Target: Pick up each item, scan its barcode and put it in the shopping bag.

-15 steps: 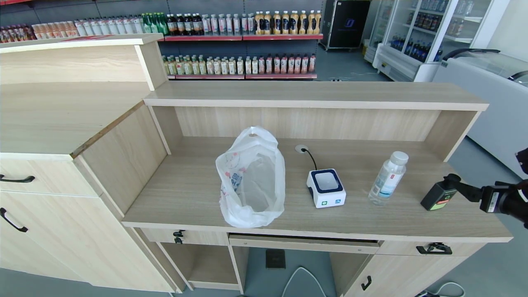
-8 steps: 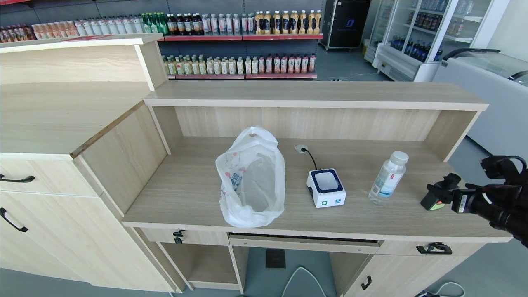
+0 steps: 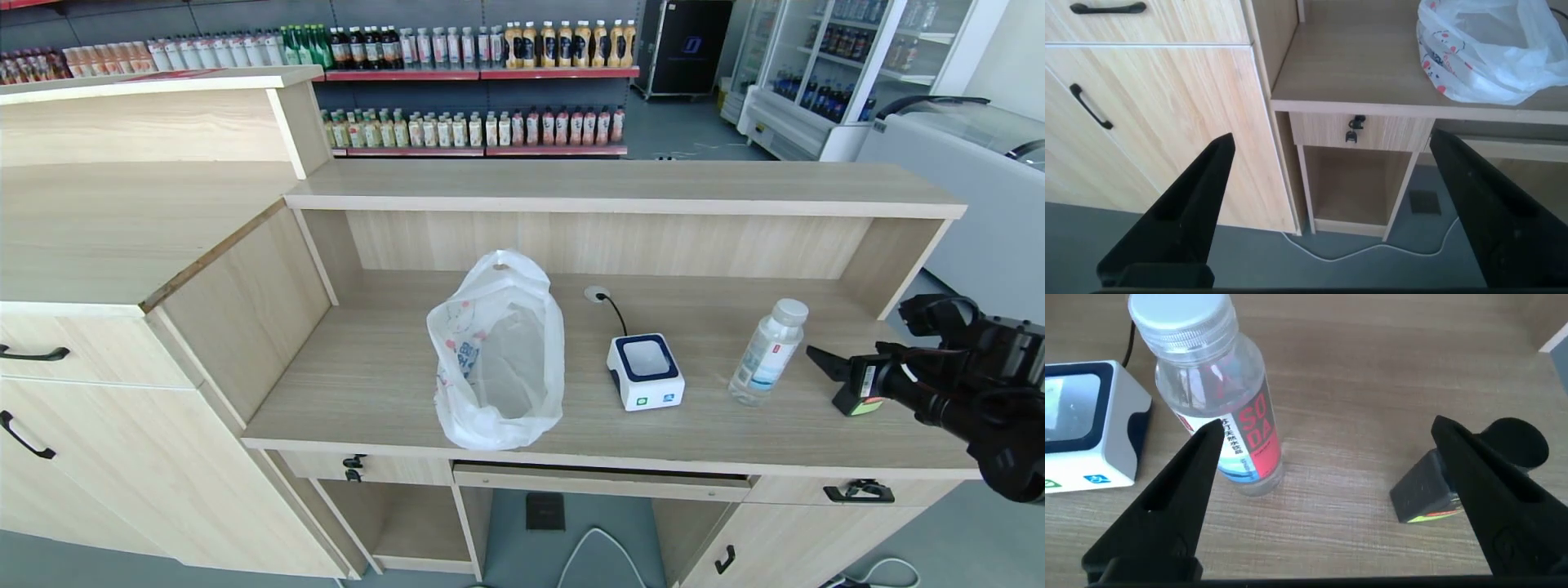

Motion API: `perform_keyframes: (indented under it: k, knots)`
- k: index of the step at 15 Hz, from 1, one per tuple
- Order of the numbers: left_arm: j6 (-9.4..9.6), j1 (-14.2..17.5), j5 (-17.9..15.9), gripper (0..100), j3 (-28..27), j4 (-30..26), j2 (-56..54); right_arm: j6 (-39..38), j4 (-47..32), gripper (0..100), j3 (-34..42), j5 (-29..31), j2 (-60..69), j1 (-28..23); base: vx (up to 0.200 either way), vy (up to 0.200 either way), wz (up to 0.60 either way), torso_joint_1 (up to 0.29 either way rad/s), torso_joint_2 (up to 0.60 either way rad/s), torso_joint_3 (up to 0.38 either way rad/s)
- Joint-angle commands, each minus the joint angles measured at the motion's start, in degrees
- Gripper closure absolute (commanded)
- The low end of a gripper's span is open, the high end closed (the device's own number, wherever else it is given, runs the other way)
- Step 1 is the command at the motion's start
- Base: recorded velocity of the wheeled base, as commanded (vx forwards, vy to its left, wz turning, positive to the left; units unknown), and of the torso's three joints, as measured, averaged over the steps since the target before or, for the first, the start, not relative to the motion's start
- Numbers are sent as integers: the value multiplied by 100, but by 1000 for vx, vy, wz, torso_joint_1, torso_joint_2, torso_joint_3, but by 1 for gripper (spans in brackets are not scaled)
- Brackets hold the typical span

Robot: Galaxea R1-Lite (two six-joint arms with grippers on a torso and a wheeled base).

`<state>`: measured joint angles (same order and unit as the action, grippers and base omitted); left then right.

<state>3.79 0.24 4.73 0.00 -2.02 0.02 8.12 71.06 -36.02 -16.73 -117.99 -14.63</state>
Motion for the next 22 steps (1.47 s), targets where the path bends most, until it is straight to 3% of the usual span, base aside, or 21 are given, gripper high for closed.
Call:
perform_keyframes:
  k: [1, 14, 22]
  knots:
    - [-1, 2, 2, 0, 0, 0, -2, -3, 4, 0, -274, -68, -259, 30, 0, 0, 0, 0, 0, 0]
    - [-1, 2, 2, 0, 0, 0, -2, 23, 13, 0, -968, -1078, -1077, 312, 0, 0, 0, 0, 0, 0]
    - [-1, 2, 2, 0, 0, 0, -2, 5, 40, 0, -2005, -1615, -1938, 514, 0, 0, 0, 0, 0, 0]
